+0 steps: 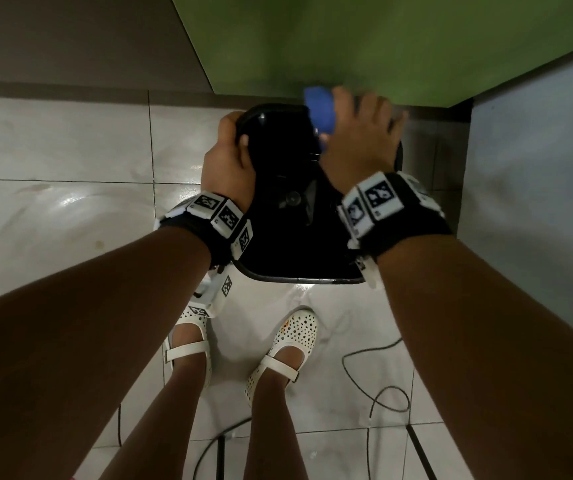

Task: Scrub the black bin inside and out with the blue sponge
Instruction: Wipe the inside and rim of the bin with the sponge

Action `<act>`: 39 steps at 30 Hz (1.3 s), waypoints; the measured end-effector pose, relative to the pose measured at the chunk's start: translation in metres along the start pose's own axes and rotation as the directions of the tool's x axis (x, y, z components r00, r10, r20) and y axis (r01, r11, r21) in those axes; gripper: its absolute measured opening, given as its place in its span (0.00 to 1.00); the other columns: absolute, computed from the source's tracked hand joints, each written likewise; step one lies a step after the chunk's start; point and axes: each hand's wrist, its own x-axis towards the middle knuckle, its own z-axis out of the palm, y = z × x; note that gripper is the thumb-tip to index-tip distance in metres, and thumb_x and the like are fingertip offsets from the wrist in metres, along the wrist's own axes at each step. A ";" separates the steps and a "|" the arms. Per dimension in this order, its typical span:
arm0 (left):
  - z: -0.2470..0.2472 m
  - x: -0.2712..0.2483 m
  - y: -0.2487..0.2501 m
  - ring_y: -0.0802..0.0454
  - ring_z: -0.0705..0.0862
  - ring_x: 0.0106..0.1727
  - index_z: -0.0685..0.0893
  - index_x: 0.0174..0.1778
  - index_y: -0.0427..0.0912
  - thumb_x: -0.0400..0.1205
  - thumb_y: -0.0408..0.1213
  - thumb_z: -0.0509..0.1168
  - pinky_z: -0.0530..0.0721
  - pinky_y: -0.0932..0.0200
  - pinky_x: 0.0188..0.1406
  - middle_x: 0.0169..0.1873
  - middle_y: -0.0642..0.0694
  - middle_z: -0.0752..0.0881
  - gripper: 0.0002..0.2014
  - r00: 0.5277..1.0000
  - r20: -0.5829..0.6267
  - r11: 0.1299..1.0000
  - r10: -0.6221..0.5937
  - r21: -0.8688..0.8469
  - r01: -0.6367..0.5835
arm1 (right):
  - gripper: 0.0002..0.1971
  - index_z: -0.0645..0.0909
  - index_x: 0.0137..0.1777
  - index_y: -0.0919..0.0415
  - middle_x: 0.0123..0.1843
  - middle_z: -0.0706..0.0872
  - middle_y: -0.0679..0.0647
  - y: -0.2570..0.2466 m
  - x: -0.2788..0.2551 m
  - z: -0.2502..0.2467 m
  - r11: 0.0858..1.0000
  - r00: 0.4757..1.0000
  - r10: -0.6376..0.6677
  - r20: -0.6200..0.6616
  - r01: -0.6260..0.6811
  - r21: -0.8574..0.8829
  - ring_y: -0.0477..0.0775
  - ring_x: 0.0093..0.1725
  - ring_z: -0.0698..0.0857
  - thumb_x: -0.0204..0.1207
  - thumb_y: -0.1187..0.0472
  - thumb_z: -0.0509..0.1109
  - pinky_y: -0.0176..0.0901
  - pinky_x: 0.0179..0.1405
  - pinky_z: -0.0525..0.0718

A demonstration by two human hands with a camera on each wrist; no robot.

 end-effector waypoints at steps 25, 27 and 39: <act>0.008 0.006 -0.004 0.38 0.80 0.62 0.73 0.66 0.36 0.81 0.31 0.56 0.69 0.61 0.45 0.61 0.34 0.82 0.16 0.987 0.152 0.997 -0.061 0.051 0.054 | 0.28 0.66 0.72 0.56 0.75 0.65 0.56 -0.063 0.023 -0.006 0.924 0.920 -0.367 0.135 0.377 -0.059 0.60 0.74 0.64 0.74 0.59 0.70 0.57 0.67 0.64; 0.007 0.003 -0.007 0.42 0.80 0.62 0.73 0.66 0.36 0.83 0.33 0.55 0.66 0.67 0.42 0.62 0.36 0.82 0.15 0.990 0.137 0.999 -0.030 -0.021 0.033 | 0.32 0.63 0.75 0.56 0.75 0.66 0.55 -0.059 0.027 -0.006 0.909 0.903 -0.399 0.158 0.413 -0.063 0.60 0.73 0.66 0.73 0.55 0.72 0.57 0.65 0.67; 0.009 -0.006 -0.003 0.47 0.81 0.58 0.72 0.70 0.39 0.85 0.40 0.54 0.69 0.71 0.44 0.60 0.38 0.84 0.18 0.995 0.097 0.996 -0.004 -0.090 0.013 | 0.27 0.62 0.78 0.43 0.69 0.73 0.62 0.002 0.013 0.002 0.947 0.949 -0.316 -0.008 0.315 -0.069 0.68 0.56 0.80 0.79 0.43 0.57 0.59 0.56 0.76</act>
